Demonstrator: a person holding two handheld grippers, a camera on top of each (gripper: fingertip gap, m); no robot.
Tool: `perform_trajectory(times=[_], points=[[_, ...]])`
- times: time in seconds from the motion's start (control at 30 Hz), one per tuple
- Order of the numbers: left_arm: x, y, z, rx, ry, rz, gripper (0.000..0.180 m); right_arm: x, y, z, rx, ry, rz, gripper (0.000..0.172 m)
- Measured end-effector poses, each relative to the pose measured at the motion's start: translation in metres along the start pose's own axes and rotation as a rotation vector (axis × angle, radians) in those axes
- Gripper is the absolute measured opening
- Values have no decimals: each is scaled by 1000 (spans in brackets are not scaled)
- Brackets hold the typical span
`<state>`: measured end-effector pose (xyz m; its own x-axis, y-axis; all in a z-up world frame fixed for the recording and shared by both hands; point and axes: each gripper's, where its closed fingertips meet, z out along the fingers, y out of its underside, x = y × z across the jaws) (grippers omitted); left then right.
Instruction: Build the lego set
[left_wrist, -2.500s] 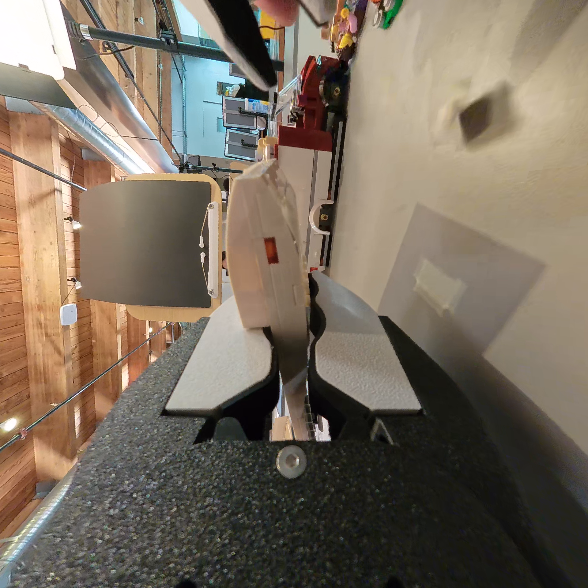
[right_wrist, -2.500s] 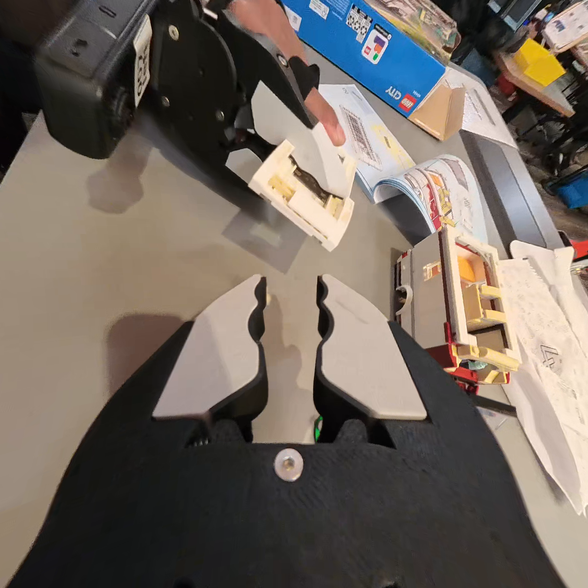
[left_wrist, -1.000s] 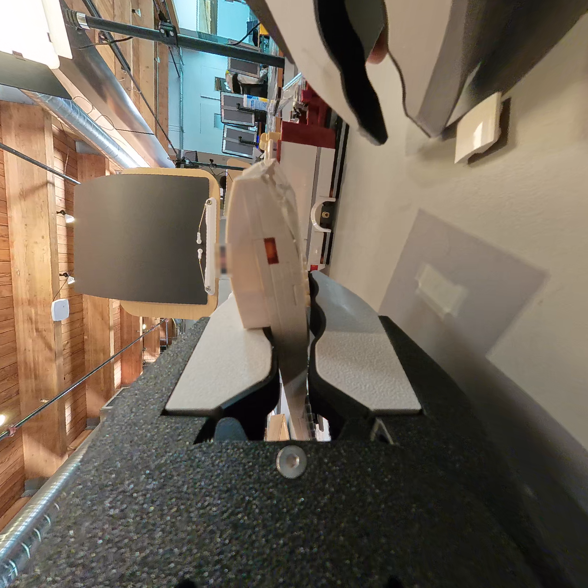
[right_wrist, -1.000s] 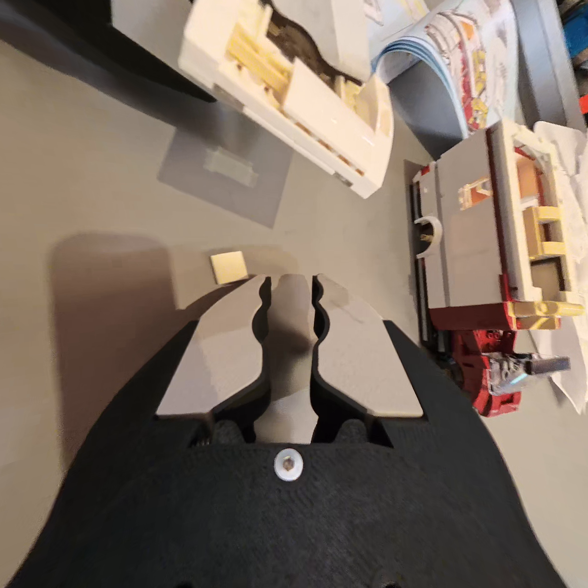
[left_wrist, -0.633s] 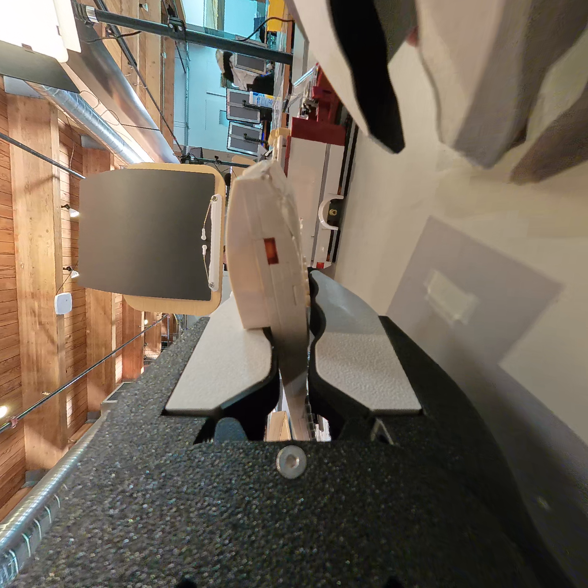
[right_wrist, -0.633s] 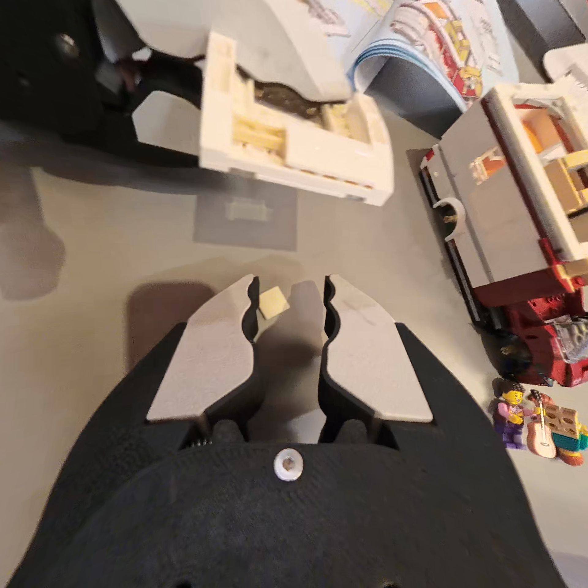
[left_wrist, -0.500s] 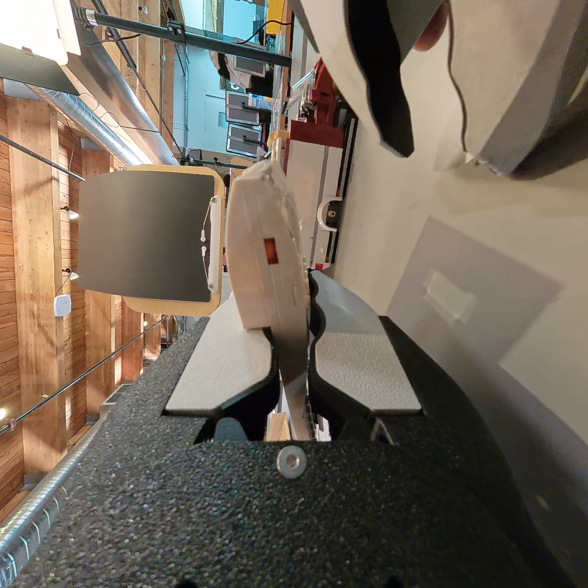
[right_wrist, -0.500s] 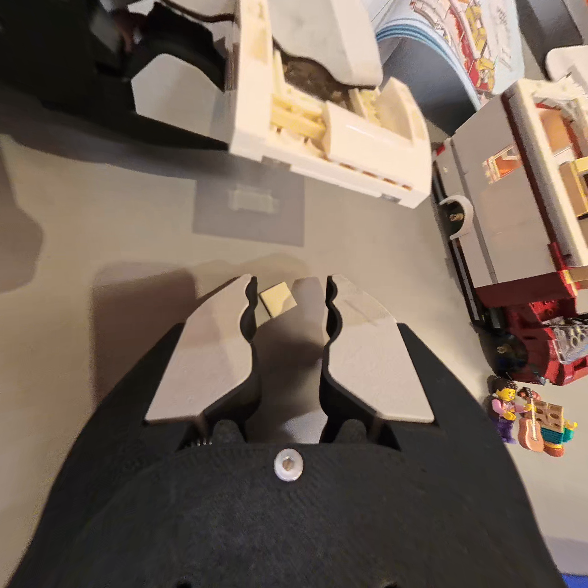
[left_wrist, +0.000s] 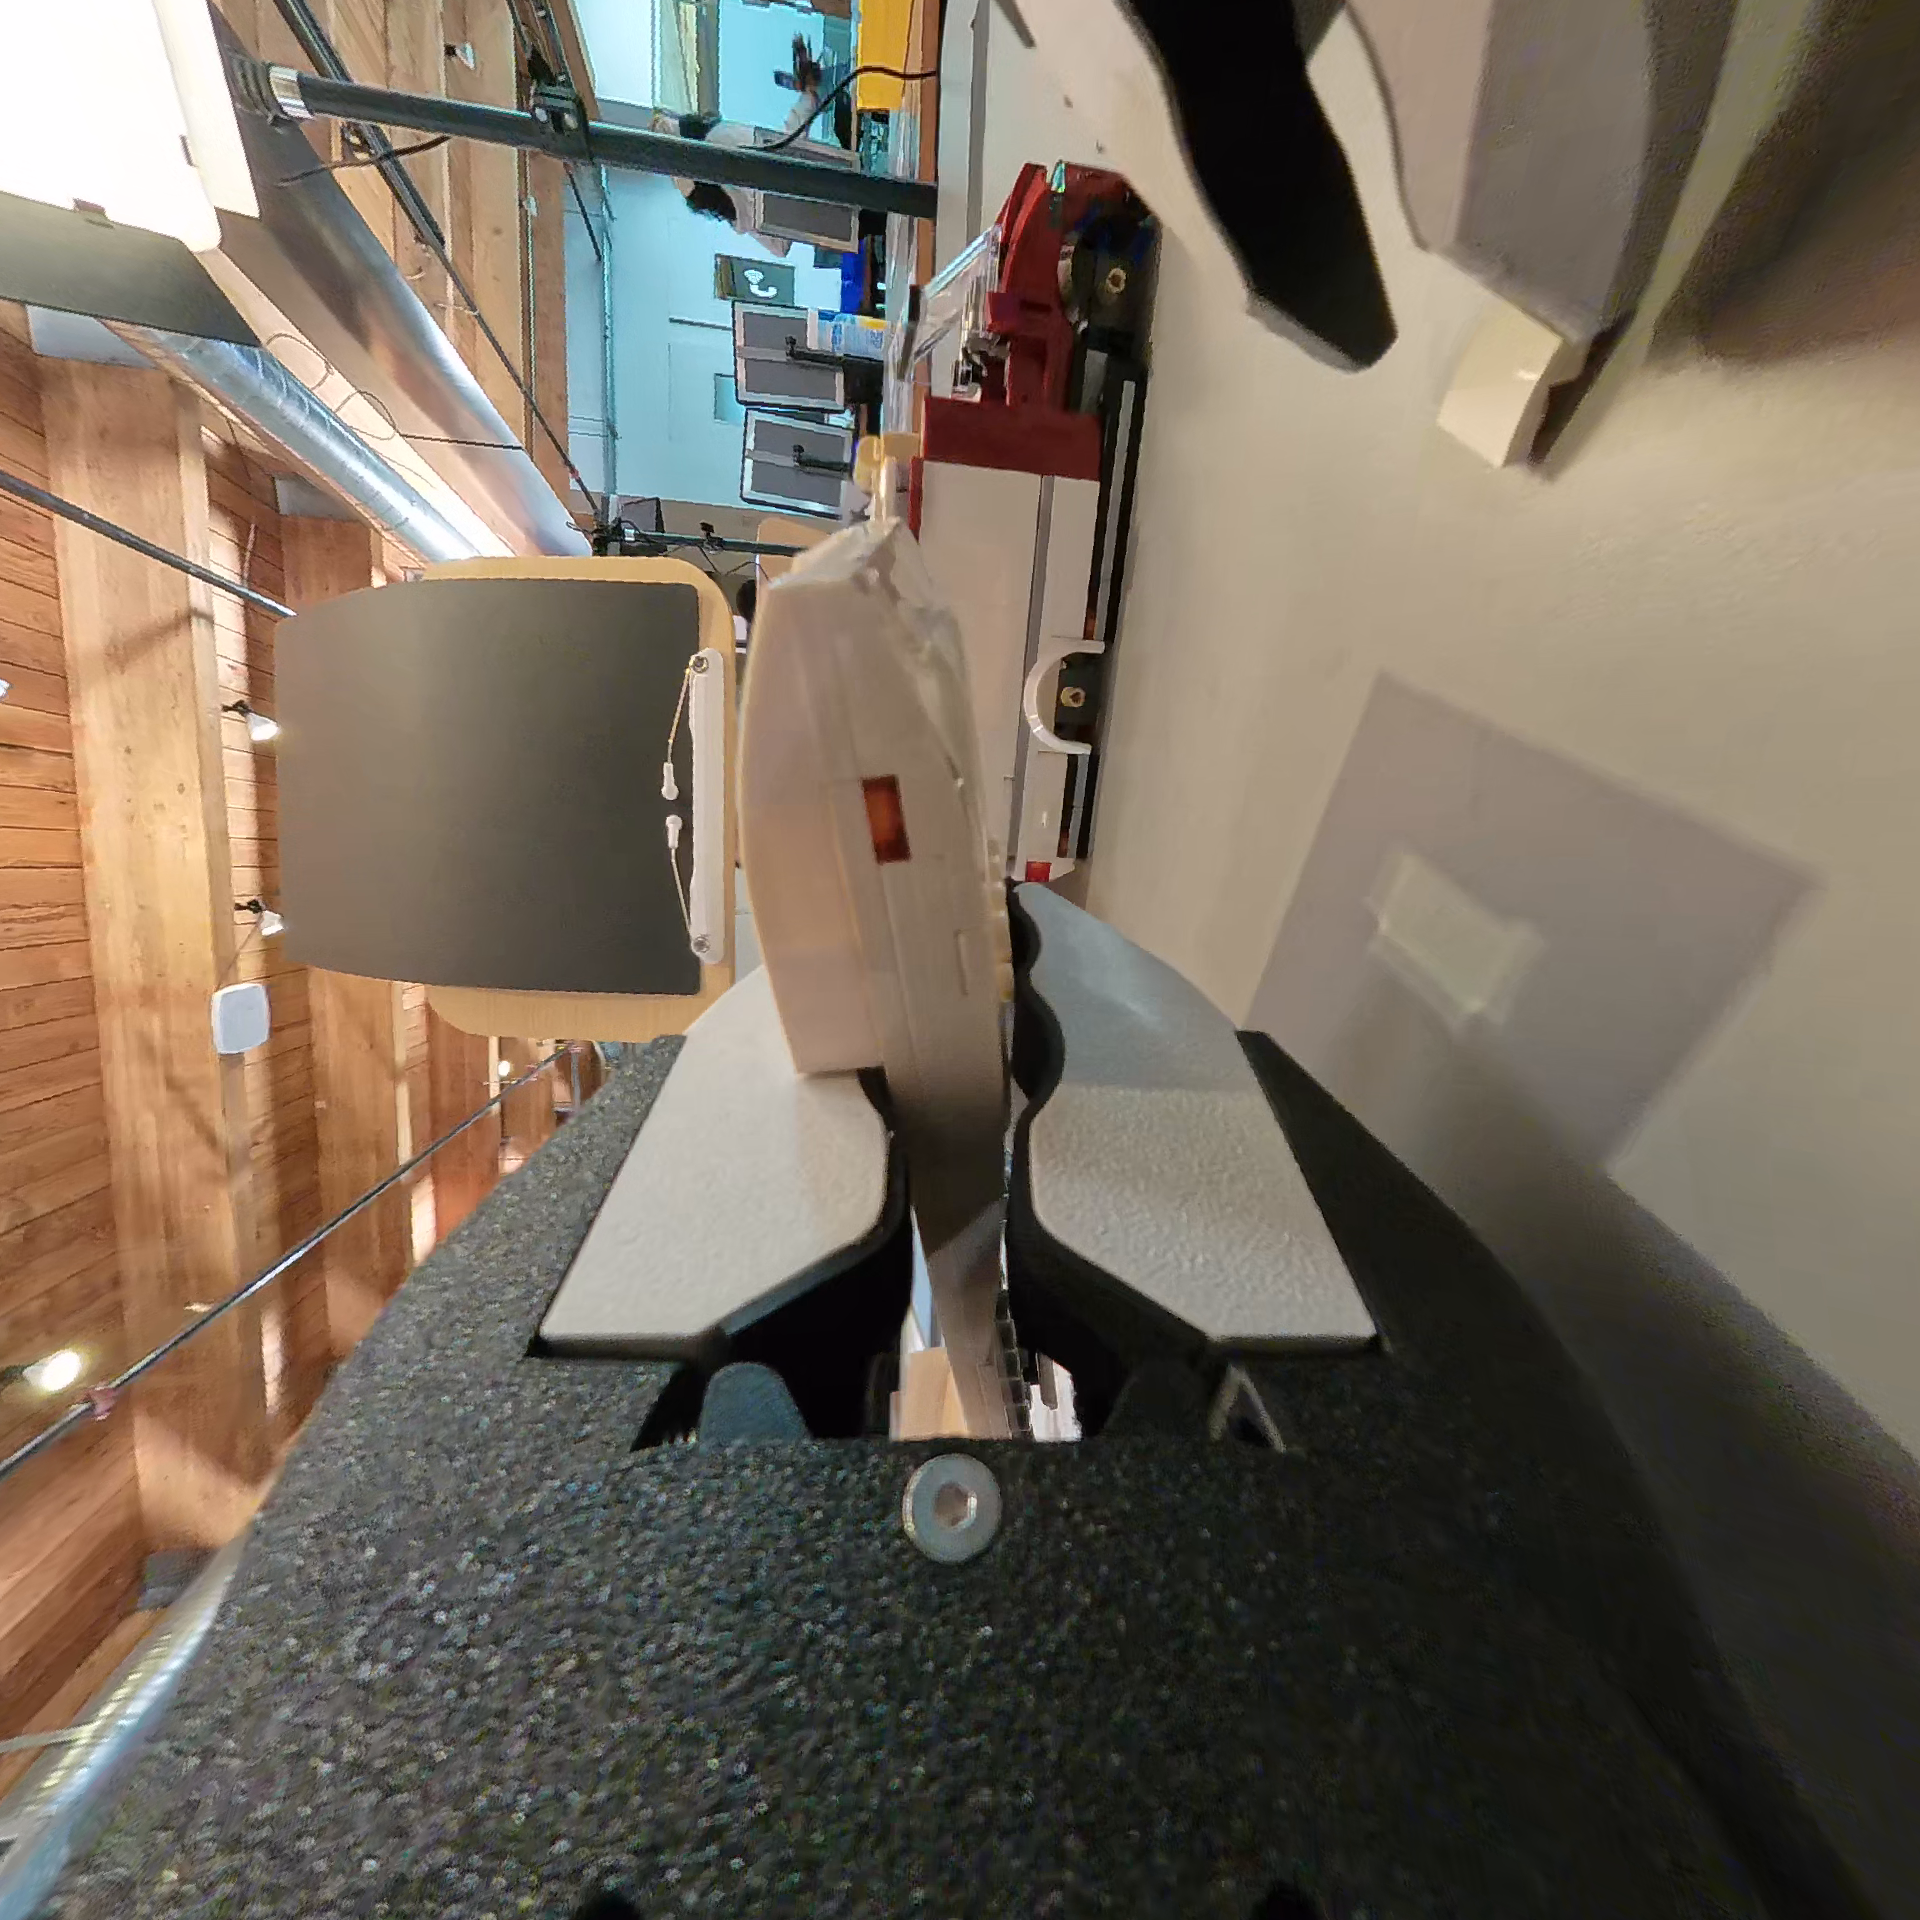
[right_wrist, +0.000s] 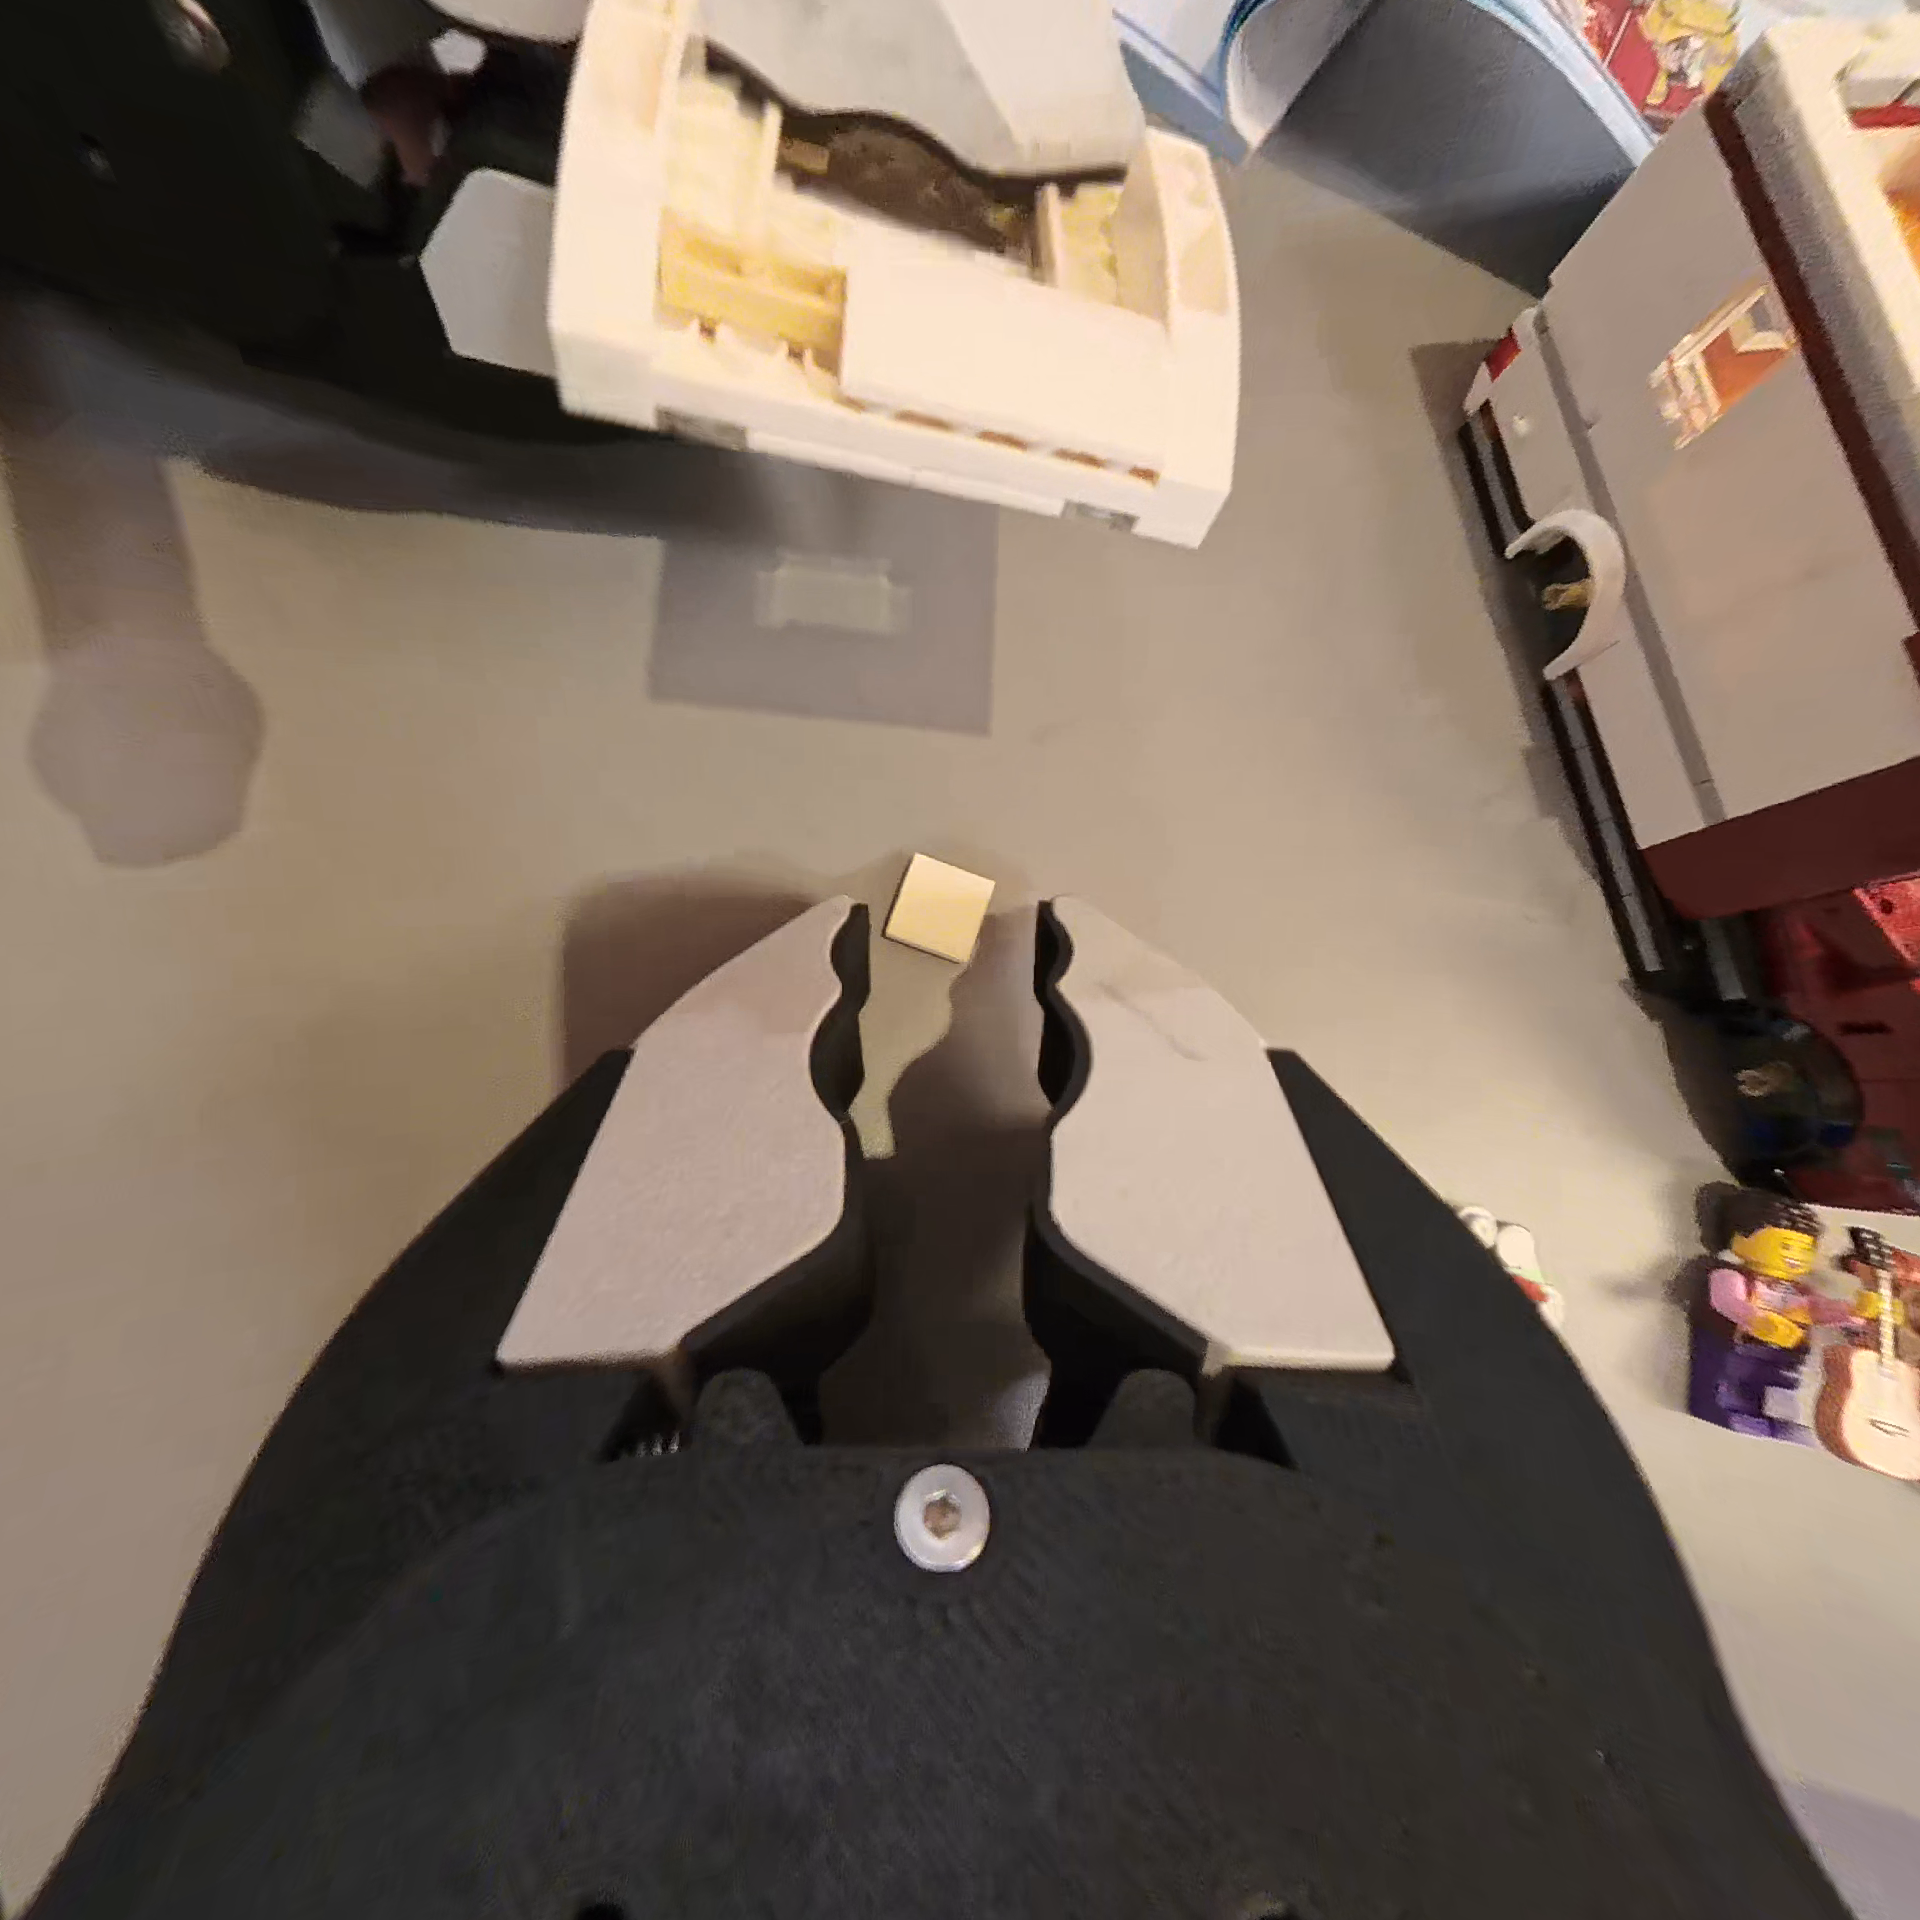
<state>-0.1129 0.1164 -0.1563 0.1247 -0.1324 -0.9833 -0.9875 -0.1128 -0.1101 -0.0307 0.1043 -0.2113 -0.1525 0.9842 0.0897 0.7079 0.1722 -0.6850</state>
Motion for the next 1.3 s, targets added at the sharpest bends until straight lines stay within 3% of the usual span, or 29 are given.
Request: perform_trajectory(times=[0.03,0.33,0.67,1.3], points=[[0,0,0,-3,-6,16,15,-1,0,0,-1,-8,5,28],[0,-1,0,-20,-35,116,15,-1,0,2,-15,23,-44,18],[2,-3,1,-17,-28,123,15,-11,-67,-47,309,-5,-55,17],[2,-5,0,-4,-28,124,15,-24,-72,-36,288,-56,-90,18]])
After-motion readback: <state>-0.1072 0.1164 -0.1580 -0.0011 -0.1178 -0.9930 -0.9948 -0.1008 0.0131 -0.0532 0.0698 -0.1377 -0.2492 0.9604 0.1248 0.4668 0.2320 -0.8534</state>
